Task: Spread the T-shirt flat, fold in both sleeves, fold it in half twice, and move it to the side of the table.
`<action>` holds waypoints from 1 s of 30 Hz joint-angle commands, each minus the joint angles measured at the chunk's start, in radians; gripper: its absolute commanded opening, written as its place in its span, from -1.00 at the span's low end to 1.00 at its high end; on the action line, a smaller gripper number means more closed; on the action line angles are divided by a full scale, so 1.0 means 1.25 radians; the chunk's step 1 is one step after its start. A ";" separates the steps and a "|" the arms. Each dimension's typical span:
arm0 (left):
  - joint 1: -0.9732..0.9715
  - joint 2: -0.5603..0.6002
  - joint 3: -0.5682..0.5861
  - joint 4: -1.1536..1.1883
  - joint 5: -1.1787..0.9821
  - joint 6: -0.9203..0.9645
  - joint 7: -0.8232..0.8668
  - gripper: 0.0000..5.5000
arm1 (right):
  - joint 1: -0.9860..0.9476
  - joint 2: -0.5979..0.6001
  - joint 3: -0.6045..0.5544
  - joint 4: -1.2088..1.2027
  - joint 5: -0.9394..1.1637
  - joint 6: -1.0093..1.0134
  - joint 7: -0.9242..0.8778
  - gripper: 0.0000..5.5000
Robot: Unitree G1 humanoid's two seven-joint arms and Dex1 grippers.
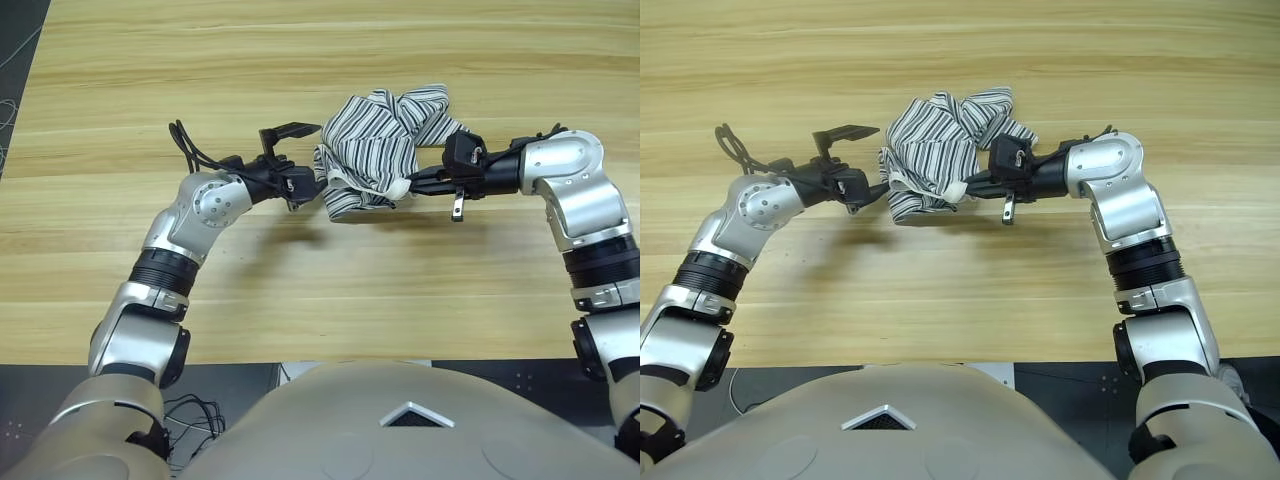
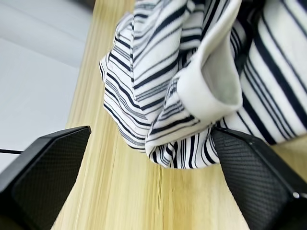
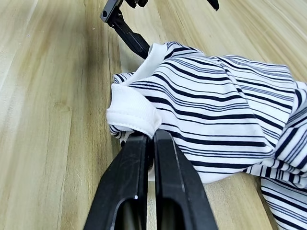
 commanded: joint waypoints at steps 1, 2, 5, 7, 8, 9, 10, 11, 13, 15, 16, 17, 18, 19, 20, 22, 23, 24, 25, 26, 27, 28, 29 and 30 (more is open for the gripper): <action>-0.013 -0.003 -0.013 0.010 0.001 -0.007 -0.006 0.62 | -0.023 0.005 -0.008 0.005 -0.003 -0.009 -0.005 -0.96; -0.012 -0.006 -0.016 0.013 0.002 -0.007 -0.009 0.57 | -0.024 0.006 -0.009 0.006 -0.003 -0.010 -0.006 -0.96; -0.013 -0.017 -0.028 0.028 0.003 -0.010 -0.012 0.39 | -0.024 0.007 -0.011 0.010 -0.003 -0.015 -0.009 -0.96; -0.014 -0.024 -0.037 0.036 0.002 -0.013 -0.014 0.28 | -0.024 0.008 -0.010 0.013 -0.005 -0.019 -0.010 -0.96; -0.015 -0.027 -0.040 0.039 0.001 -0.014 -0.015 0.23 | -0.024 0.008 -0.010 0.014 -0.006 -0.020 -0.010 -0.96; -0.016 -0.028 -0.042 0.040 0.000 -0.014 -0.015 0.21 | -0.024 0.008 -0.010 0.014 -0.006 -0.021 -0.011 -0.96; -0.017 -0.031 -0.044 0.043 0.000 -0.015 -0.015 0.14 | -0.024 0.008 -0.010 0.015 -0.005 -0.022 -0.011 -0.96; -0.019 -0.034 -0.046 0.045 0.000 -0.016 -0.015 0.11 | -0.024 0.008 -0.011 0.015 -0.005 -0.022 -0.011 -0.96; -0.022 -0.040 -0.050 0.049 0.000 -0.020 -0.015 0.01 | -0.025 0.008 -0.011 0.016 -0.004 -0.024 -0.012 -0.96; -0.026 -0.043 -0.055 0.053 0.001 -0.021 -0.014 -0.08 | -0.025 0.008 -0.011 0.017 -0.003 -0.025 -0.012 -0.96; -0.027 -0.044 -0.056 0.055 0.002 -0.021 -0.015 -0.14 | -0.025 0.008 -0.011 0.017 -0.003 -0.025 -0.013 -0.96; -0.028 -0.044 -0.058 0.057 0.003 -0.021 -0.013 -0.19 | -0.025 0.008 -0.011 0.017 -0.003 -0.025 -0.012 -0.96; -0.030 -0.044 -0.058 0.058 0.003 -0.020 -0.013 -0.23 | -0.024 0.007 -0.011 0.017 -0.003 -0.025 -0.012 -0.96; -0.032 -0.043 -0.058 0.059 0.003 -0.020 -0.013 -0.30 | -0.024 0.007 -0.011 0.017 -0.003 -0.025 -0.012 -0.96; -0.033 -0.041 -0.056 0.059 0.001 -0.019 -0.013 -0.36 | -0.024 0.007 -0.011 0.017 -0.003 -0.025 -0.012 -0.96; -0.036 -0.038 -0.053 0.059 0.001 -0.019 -0.012 -0.45 | -0.024 0.008 -0.012 0.016 -0.002 -0.025 -0.012 -0.96; -0.037 -0.036 -0.052 0.059 0.001 -0.018 -0.012 -0.51 | -0.024 0.008 -0.011 0.016 -0.002 -0.025 -0.011 -0.96; -0.037 -0.035 -0.052 0.058 0.002 -0.017 -0.010 -0.59 | -0.024 0.008 -0.011 0.016 -0.001 -0.025 -0.011 -0.96; -0.038 -0.034 -0.052 0.059 0.003 -0.016 -0.009 -0.68 | -0.024 0.009 -0.011 0.015 -0.001 -0.024 -0.010 -0.96; -0.038 -0.034 -0.051 0.059 0.003 -0.015 -0.009 -0.72 | -0.024 0.009 -0.011 0.015 -0.001 -0.024 -0.011 -0.96; -0.039 -0.033 -0.050 0.060 0.003 -0.014 -0.009 -0.79 | -0.024 0.009 -0.011 0.015 -0.001 -0.024 -0.011 -0.96; -0.039 -0.033 -0.050 0.060 0.002 -0.012 -0.008 -0.84 | -0.023 0.008 -0.011 0.015 -0.001 -0.024 -0.011 -0.96; -0.040 -0.033 -0.049 0.059 0.001 -0.011 -0.008 -0.86 | -0.023 0.008 -0.012 0.016 -0.001 -0.025 -0.011 -0.96; -0.040 -0.032 -0.048 0.059 0.000 -0.010 -0.007 -0.95 | -0.023 0.007 -0.012 0.017 -0.001 -0.025 -0.011 -0.96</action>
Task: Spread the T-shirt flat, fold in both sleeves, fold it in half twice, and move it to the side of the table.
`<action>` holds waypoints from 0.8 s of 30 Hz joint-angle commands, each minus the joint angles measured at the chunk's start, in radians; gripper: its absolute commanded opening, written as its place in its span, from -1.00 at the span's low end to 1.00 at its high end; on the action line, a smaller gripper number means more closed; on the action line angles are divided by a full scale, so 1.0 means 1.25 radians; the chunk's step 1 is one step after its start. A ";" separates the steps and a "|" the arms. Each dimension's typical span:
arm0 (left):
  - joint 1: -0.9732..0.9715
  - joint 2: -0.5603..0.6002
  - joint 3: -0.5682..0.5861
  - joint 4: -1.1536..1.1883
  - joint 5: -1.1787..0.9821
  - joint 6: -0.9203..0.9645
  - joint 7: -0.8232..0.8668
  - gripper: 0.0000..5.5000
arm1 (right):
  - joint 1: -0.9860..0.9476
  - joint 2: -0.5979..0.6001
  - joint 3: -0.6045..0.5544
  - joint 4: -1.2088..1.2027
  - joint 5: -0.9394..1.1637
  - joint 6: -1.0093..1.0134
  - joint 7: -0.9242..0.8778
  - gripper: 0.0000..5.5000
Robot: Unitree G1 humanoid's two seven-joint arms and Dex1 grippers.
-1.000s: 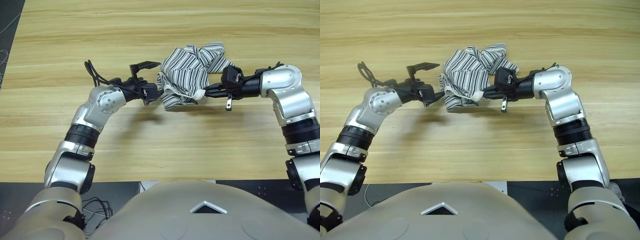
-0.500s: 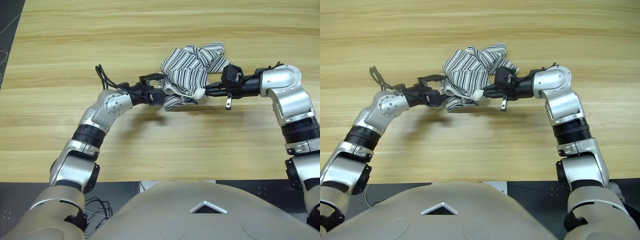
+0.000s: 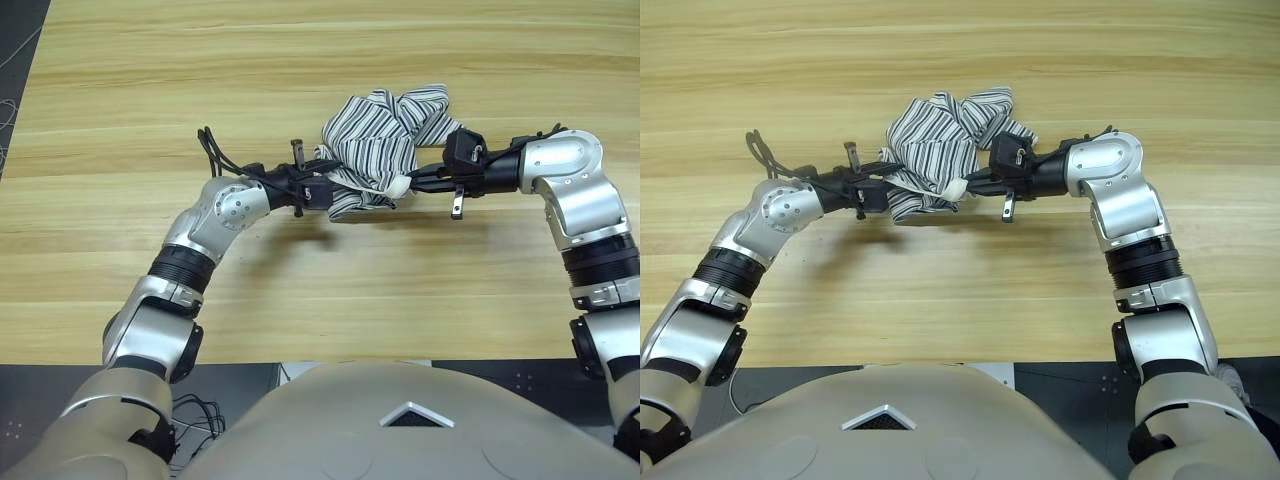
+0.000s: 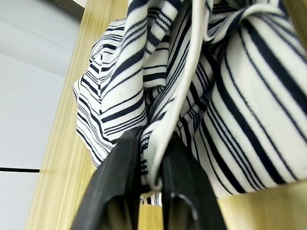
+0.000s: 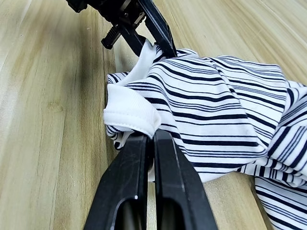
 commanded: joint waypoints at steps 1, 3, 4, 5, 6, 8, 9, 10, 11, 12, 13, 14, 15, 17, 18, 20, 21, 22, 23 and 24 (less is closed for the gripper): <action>-0.016 0.011 0.008 0.003 0.000 0.005 0.000 -0.96 | -0.017 0.002 -0.010 0.000 -0.001 -0.005 -0.003 -0.96; -0.015 0.014 0.013 -0.003 -0.005 0.007 -0.003 -0.96 | -0.016 0.001 -0.011 -0.001 0.000 -0.005 -0.003 -0.96; -0.015 0.015 0.014 -0.005 -0.006 0.008 -0.004 -0.96 | -0.016 0.001 -0.012 -0.001 0.000 -0.005 -0.003 -0.96; -0.015 0.018 0.016 -0.006 -0.007 0.008 -0.003 -0.96 | -0.015 0.001 -0.012 -0.002 0.000 -0.005 -0.003 -0.96; -0.014 0.020 0.019 -0.006 -0.009 0.008 -0.004 -0.96 | -0.015 0.001 -0.012 -0.001 0.000 -0.006 -0.003 -0.96; -0.011 0.027 0.024 -0.012 -0.014 0.008 -0.008 -0.96 | -0.016 0.002 -0.013 0.000 0.000 -0.006 -0.005 -0.96; -0.009 0.030 0.027 -0.017 -0.018 0.008 -0.011 -0.96 | -0.017 0.003 -0.014 0.000 0.000 -0.005 -0.005 -0.96; -0.006 0.035 0.030 -0.026 -0.023 0.010 -0.015 -0.96 | -0.018 0.004 -0.015 0.001 0.000 -0.006 -0.006 -0.96; -0.004 0.040 0.033 -0.035 -0.029 0.012 -0.021 -0.96 | -0.020 0.005 -0.017 0.001 0.001 -0.006 -0.007 -0.96; -0.002 0.048 0.040 -0.048 -0.035 0.013 -0.027 -0.96 | -0.025 0.005 -0.025 0.000 0.004 -0.007 -0.010 -0.96; 0.001 0.057 0.047 -0.061 -0.040 0.015 -0.032 -0.96 | -0.031 0.005 -0.034 0.000 0.009 -0.007 -0.015 -0.96; 0.004 0.072 0.059 -0.076 -0.046 0.016 -0.036 -0.96 | -0.041 0.006 -0.045 0.001 0.013 -0.010 -0.020 -0.96; 0.007 0.086 0.069 -0.091 -0.054 0.018 -0.041 -0.96 | -0.049 0.007 -0.054 0.003 0.017 -0.011 -0.023 -0.96; 0.006 0.115 0.094 -0.116 -0.067 0.017 -0.047 -0.96 | -0.063 0.014 -0.072 0.007 0.021 -0.021 -0.036 -0.96; 0.003 0.129 0.107 -0.133 -0.075 0.019 -0.052 -0.96 | -0.073 0.024 -0.081 0.005 0.027 -0.031 -0.046 -0.96; -0.011 0.148 0.127 -0.156 -0.090 0.021 -0.059 -0.96 | -0.100 0.053 -0.097 0.005 0.042 -0.041 -0.068 -0.96; -0.030 0.155 0.137 -0.158 -0.096 0.020 -0.061 -0.96 | -0.124 0.072 -0.104 0.016 0.040 -0.049 -0.093 -0.96; -0.059 0.164 0.150 -0.156 -0.102 0.019 -0.064 -0.96 | -0.163 0.092 -0.111 0.048 0.022 -0.067 -0.136 -0.96; -0.101 0.173 0.163 -0.151 -0.107 0.022 -0.070 -0.96 | -0.214 0.110 -0.118 0.095 -0.003 -0.094 -0.187 -0.96; -0.137 0.179 0.171 -0.144 -0.112 0.026 -0.077 -0.96 | -0.258 0.124 -0.123 0.139 -0.023 -0.118 -0.227 -0.96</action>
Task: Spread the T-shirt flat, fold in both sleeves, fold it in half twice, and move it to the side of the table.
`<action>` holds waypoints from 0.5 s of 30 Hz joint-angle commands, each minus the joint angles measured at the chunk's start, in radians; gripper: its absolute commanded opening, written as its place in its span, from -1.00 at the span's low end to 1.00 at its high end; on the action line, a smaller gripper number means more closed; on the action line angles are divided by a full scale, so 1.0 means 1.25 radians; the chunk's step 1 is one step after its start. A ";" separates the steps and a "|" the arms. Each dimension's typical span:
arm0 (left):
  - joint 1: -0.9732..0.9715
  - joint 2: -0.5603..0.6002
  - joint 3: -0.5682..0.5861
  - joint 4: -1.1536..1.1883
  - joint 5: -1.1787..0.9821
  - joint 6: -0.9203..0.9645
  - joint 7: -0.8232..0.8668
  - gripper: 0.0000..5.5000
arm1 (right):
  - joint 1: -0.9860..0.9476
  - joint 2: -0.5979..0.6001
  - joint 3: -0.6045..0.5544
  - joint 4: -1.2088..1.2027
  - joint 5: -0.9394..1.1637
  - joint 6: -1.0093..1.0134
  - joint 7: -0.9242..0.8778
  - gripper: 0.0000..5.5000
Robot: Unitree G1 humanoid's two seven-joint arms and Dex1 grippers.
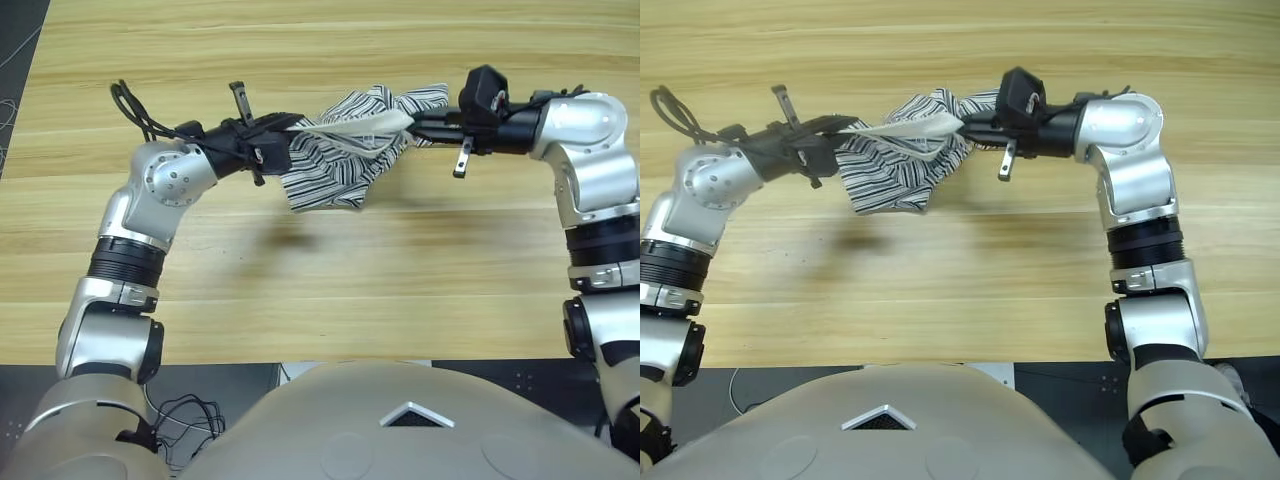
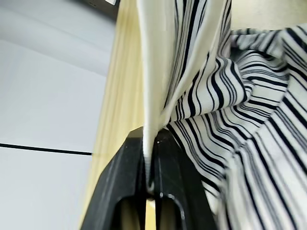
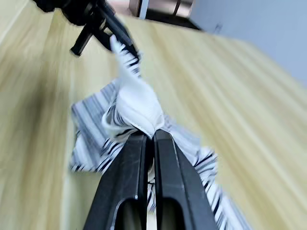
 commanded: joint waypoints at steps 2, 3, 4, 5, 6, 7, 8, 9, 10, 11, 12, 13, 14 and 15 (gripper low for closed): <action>-0.213 0.043 0.042 0.059 0.005 0.015 -0.019 -0.96 | -0.249 0.075 -0.033 0.218 -0.086 -0.129 -0.184 -0.96; -0.274 0.041 0.035 0.110 0.029 0.020 -0.005 -0.96 | -0.315 0.096 -0.031 0.300 -0.109 -0.168 -0.229 -0.96; -0.327 0.037 0.026 0.160 0.052 0.025 0.010 -0.96 | -0.372 0.113 -0.029 0.375 -0.130 -0.203 -0.270 -0.96; -0.370 0.032 0.018 0.205 0.071 0.025 0.025 -0.96 | -0.416 0.124 -0.027 0.439 -0.148 -0.234 -0.303 -0.96; -0.433 0.023 0.003 0.268 0.101 0.030 0.049 -0.96 | -0.477 0.133 -0.025 0.518 -0.173 -0.264 -0.353 -0.96; -0.513 0.016 -0.022 0.349 0.150 0.041 0.091 -0.96 | -0.548 0.136 -0.023 0.598 -0.200 -0.282 -0.414 -0.96; -0.602 0.004 -0.045 0.439 0.191 0.061 0.130 -0.96 | -0.620 0.135 -0.024 0.672 -0.224 -0.287 -0.479 -0.96; -0.674 -0.006 -0.066 0.516 0.227 0.079 0.169 -0.96 | -0.676 0.132 -0.021 0.729 -0.246 -0.287 -0.529 -0.96; -0.730 -0.012 -0.088 0.578 0.261 0.103 0.208 -0.96 | -0.717 0.129 -0.023 0.768 -0.260 -0.281 -0.570 -0.96; -0.779 -0.019 -0.107 0.635 0.286 0.135 0.249 -0.96 | -0.753 0.127 -0.023 0.800 -0.275 -0.267 -0.614 -0.96; -0.816 -0.023 -0.123 0.677 0.310 0.166 0.291 -0.96 | -0.780 0.126 -0.027 0.822 -0.284 -0.253 -0.656 -0.96; -0.845 -0.029 -0.133 0.711 0.325 0.194 0.329 -0.96 | -0.801 0.126 -0.037 0.839 -0.287 -0.239 -0.690 -0.96; -0.875 -0.038 -0.138 0.742 0.333 0.225 0.365 -0.96 | -0.823 0.125 -0.039 0.853 -0.299 -0.228 -0.738 -0.96; -0.904 -0.047 -0.137 0.765 0.335 0.255 0.397 -0.96 | -0.845 0.124 -0.043 0.863 -0.310 -0.218 -0.778 -0.96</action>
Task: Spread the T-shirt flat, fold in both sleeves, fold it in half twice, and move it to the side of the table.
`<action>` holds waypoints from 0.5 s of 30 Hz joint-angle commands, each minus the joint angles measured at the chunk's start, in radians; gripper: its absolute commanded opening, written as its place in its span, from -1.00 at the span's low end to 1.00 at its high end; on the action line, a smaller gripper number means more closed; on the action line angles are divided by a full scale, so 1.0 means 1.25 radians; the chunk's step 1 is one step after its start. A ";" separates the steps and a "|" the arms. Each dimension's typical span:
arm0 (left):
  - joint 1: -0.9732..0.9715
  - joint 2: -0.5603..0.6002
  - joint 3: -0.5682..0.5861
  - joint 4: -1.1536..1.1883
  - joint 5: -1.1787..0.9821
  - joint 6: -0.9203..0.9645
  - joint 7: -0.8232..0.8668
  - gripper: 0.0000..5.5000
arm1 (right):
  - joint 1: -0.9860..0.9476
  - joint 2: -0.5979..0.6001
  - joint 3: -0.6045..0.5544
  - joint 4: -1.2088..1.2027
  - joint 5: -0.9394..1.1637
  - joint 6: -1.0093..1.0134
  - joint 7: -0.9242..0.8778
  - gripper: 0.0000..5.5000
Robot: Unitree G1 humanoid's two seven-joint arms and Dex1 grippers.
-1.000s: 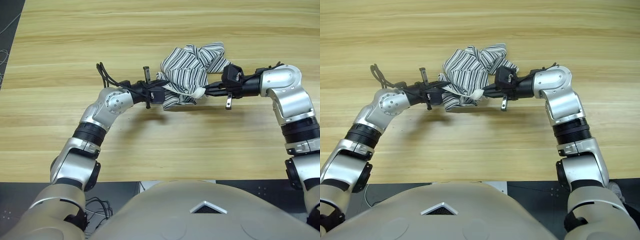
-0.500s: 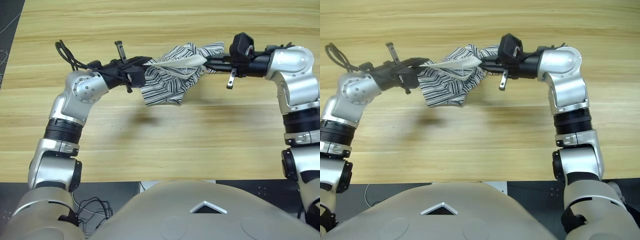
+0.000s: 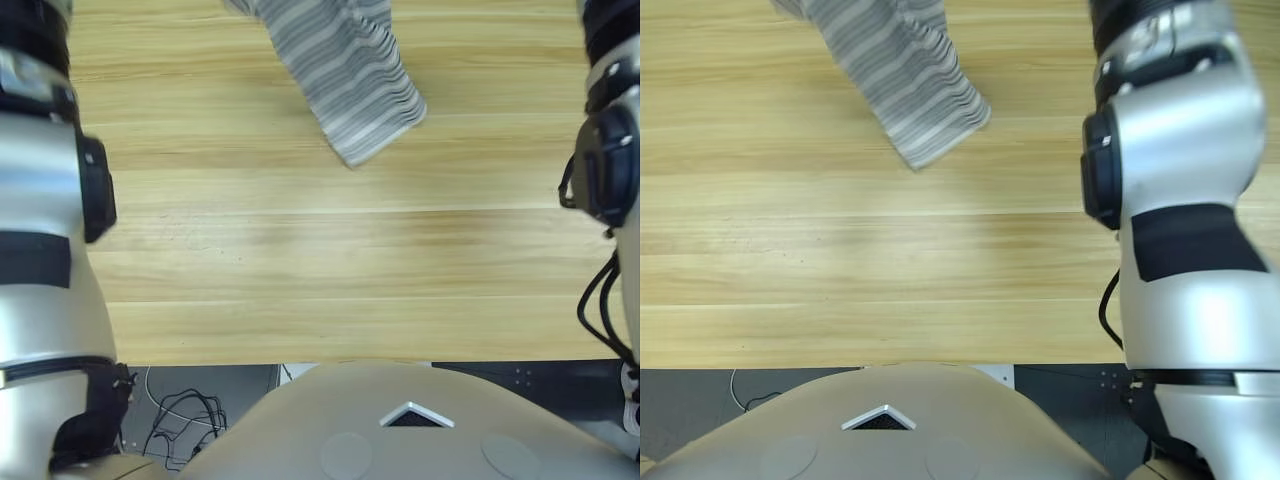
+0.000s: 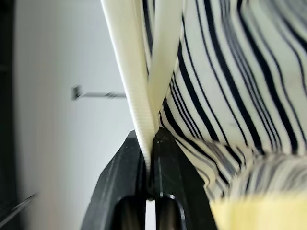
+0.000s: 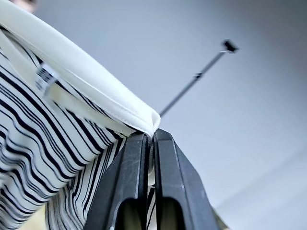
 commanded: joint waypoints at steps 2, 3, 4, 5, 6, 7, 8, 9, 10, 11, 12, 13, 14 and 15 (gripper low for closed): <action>-0.138 -0.016 -0.014 0.121 0.033 0.133 0.133 -0.96 | -0.118 -0.020 -0.013 0.054 -0.060 0.051 -0.194 -0.96; -0.158 -0.016 -0.025 0.127 0.046 0.145 0.155 -0.96 | -0.129 -0.021 -0.012 0.057 -0.073 0.054 -0.213 -0.96; -0.179 -0.015 -0.033 0.132 0.056 0.154 0.173 -0.96 | -0.141 -0.025 -0.009 0.059 -0.088 0.057 -0.234 -0.96; -0.197 -0.014 -0.028 0.135 0.053 0.161 0.186 -0.96 | -0.150 -0.027 -0.011 0.061 -0.098 0.058 -0.246 -0.96; -0.208 -0.013 -0.022 0.138 0.047 0.164 0.190 -0.96 | -0.156 -0.028 -0.013 0.062 -0.106 0.059 -0.251 -0.96; -0.211 -0.012 -0.016 0.139 0.039 0.162 0.185 -0.96 | -0.157 -0.026 -0.018 0.063 -0.108 0.058 -0.242 -0.96; -0.198 -0.008 -0.019 0.138 0.039 0.146 0.176 -0.96 | -0.147 -0.021 -0.023 0.063 -0.106 0.051 -0.220 -0.96; -0.183 -0.004 -0.024 0.136 0.040 0.126 0.167 -0.96 | -0.136 -0.017 -0.031 0.062 -0.099 0.044 -0.199 -0.96; -0.157 0.004 -0.033 0.131 0.045 0.093 0.146 -0.96 | -0.118 -0.010 -0.038 0.060 -0.089 0.032 -0.162 -0.96; -0.133 0.016 -0.043 0.125 0.051 0.063 0.130 -0.96 | -0.104 -0.004 -0.047 0.058 -0.080 0.019 -0.127 -0.96; -0.096 0.039 -0.053 0.109 0.051 0.005 0.095 -0.96 | -0.082 0.004 -0.059 0.052 -0.063 0.002 -0.070 -0.96; -0.058 0.064 -0.056 0.090 0.045 -0.048 0.059 -0.96 | -0.061 0.010 -0.069 0.046 -0.047 -0.015 -0.015 -0.96; 0.007 0.107 -0.054 0.042 0.024 -0.128 0.003 -0.96 | -0.029 0.013 -0.084 0.035 -0.022 -0.034 0.058 -0.96; 0.087 0.159 -0.047 -0.032 -0.010 -0.203 -0.065 -0.96 | 0.006 0.013 -0.102 0.021 0.009 -0.044 0.138 -0.96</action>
